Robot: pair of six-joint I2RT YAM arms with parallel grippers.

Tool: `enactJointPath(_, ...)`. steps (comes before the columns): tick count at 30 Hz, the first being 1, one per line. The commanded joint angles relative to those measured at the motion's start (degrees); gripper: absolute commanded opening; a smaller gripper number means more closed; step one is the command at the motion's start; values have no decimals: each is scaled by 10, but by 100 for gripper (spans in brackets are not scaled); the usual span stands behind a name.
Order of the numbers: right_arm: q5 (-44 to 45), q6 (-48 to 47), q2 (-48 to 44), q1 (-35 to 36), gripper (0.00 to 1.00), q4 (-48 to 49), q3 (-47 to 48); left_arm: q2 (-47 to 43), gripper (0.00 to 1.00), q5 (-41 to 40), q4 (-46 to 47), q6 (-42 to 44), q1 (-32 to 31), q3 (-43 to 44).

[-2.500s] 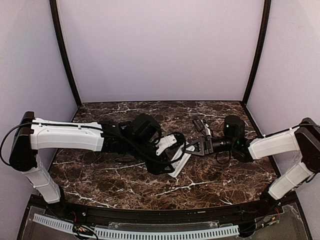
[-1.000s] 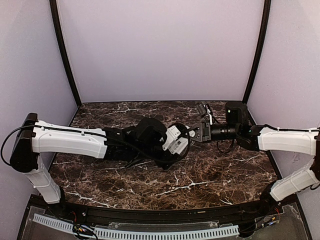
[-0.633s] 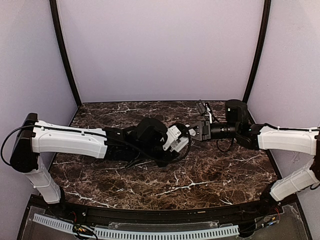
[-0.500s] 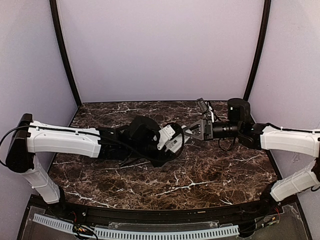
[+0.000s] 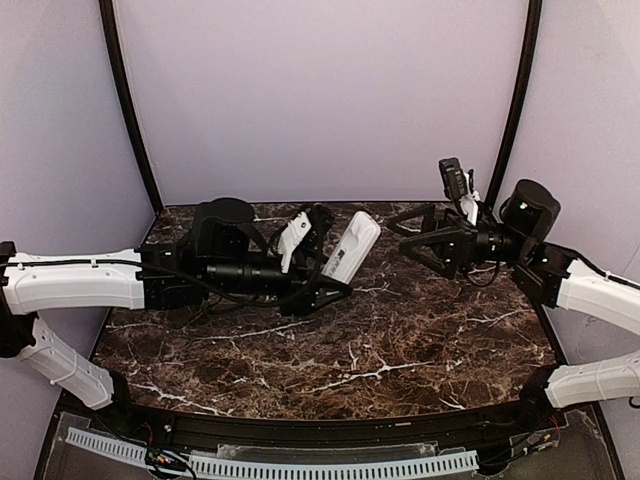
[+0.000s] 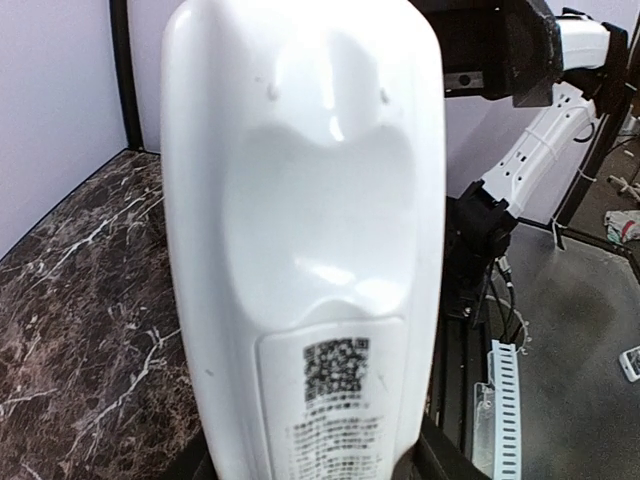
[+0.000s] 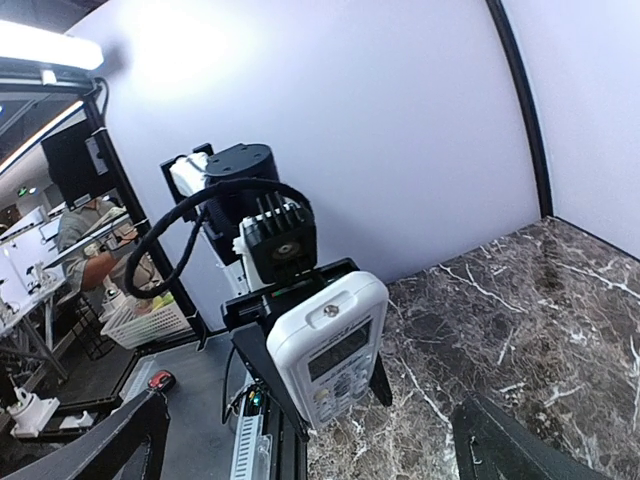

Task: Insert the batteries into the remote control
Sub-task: Pass from the right arm to the left, then pass from the left arm to the right

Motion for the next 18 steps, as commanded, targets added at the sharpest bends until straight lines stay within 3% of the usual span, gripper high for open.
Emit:
enactJointPath(1,-87,-27,13,0,99,51,17,-22,41,96,62,-18,1,-19)
enactJointPath(7,-104,-12,40,25,99,74,40,-23,40,160,122,-48,0,-30)
enactJointPath(18,-70,-34,89,87,90,81,82,-16,40,162,152,-62,0,-36)
